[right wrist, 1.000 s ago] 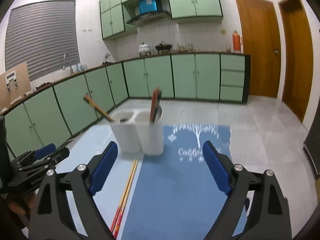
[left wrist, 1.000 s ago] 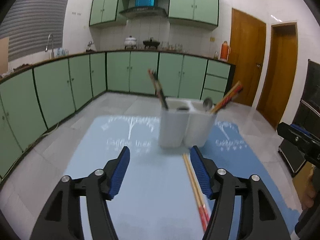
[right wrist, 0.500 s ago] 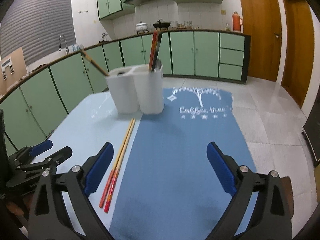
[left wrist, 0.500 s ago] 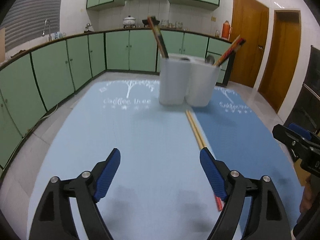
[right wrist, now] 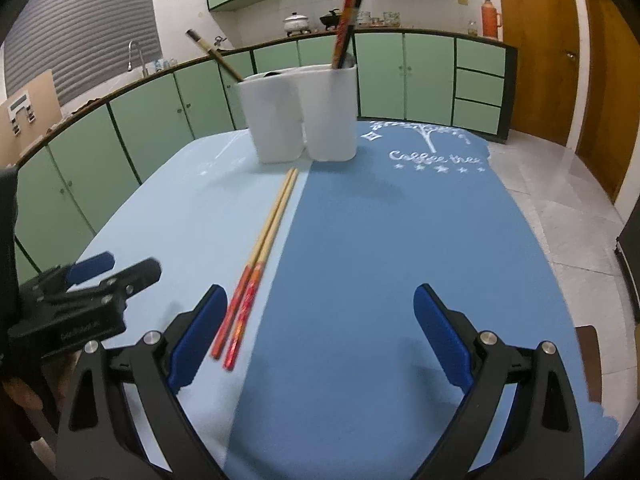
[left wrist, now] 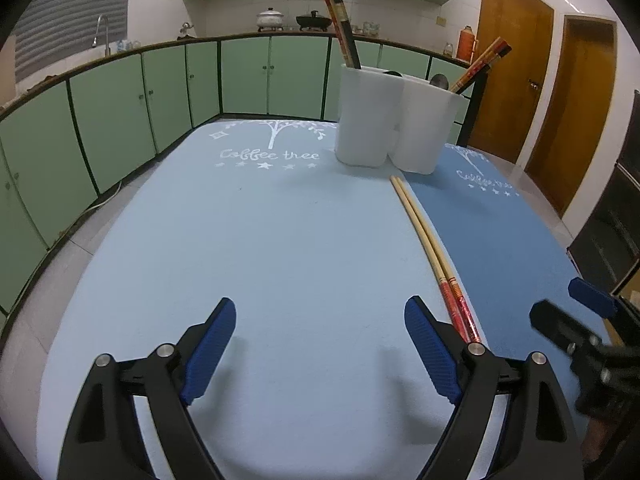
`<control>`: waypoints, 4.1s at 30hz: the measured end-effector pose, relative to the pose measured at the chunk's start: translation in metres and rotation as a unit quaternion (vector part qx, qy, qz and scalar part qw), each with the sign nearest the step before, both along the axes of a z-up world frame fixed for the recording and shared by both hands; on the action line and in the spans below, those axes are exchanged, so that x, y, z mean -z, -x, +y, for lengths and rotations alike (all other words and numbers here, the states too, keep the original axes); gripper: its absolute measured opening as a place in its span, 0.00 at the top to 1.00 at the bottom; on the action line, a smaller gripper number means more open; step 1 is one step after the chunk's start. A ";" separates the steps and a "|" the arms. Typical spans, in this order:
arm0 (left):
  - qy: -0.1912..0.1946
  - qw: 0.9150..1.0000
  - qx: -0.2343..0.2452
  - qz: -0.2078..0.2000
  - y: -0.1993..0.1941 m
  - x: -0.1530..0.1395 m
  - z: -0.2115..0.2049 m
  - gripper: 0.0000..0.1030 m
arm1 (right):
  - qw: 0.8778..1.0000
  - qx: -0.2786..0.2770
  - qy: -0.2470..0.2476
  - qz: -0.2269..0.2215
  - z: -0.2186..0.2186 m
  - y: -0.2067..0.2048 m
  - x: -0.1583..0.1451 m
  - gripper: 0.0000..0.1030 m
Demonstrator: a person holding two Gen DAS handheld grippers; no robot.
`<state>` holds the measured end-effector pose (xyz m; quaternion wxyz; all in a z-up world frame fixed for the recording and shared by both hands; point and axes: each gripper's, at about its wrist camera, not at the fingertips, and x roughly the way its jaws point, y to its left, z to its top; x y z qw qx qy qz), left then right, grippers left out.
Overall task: Organize utensils
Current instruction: 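Grasp a red-patterned chopstick with the right tool, then grasp the other red-patterned chopstick with the left tool while the right tool holds its chopstick, then lift both red chopsticks and carry them over the white caddy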
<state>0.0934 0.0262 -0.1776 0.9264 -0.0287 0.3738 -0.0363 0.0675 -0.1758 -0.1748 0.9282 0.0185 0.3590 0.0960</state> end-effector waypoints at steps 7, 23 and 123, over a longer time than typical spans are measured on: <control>-0.005 1.000 0.001 0.000 0.010 0.001 0.001 0.18 | 1.000 -0.009 0.017 0.004 0.017 0.012 0.008 0.26; -0.005 1.000 -0.010 -0.019 0.021 -0.008 0.012 0.18 | 0.999 -0.017 0.029 0.031 0.036 0.018 0.024 0.60; -0.001 0.998 0.007 -0.059 0.032 -0.046 -0.063 0.95 | 0.998 0.027 0.011 -0.052 -0.029 0.027 -0.038 0.95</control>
